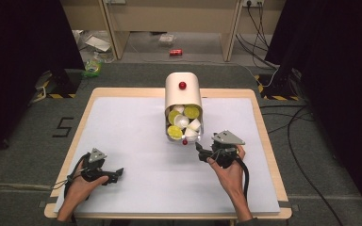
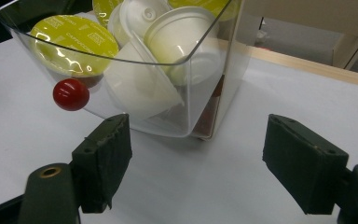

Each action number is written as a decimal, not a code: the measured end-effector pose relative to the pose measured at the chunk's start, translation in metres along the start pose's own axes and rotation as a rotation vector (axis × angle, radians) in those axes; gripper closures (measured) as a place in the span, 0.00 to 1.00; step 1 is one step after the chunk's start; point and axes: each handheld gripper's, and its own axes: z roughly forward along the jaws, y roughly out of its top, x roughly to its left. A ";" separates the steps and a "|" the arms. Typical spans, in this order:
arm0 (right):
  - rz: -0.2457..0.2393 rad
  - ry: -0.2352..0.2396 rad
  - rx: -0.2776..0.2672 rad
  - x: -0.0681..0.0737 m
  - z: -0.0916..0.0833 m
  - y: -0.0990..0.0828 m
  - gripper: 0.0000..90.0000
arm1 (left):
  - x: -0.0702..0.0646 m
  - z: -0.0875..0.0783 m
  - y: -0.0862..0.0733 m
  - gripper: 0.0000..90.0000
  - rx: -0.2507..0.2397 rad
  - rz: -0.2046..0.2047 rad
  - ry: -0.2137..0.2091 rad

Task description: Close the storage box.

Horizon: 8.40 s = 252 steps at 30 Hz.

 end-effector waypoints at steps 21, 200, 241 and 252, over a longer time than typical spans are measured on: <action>0.000 -0.018 0.008 0.002 0.009 0.001 0.25 | 0.000 0.000 0.000 0.00 0.000 0.001 0.001; 0.065 -0.082 -0.033 -0.018 0.051 0.023 0.21 | 0.000 0.000 0.000 0.00 0.001 0.001 0.001; 0.067 -0.094 -0.025 -0.025 0.032 0.014 0.20 | 0.000 0.000 0.000 0.00 0.001 0.001 0.000; 0.068 -0.091 -0.026 -0.026 0.027 0.011 0.20 | 0.000 0.000 0.000 0.00 0.000 0.000 0.000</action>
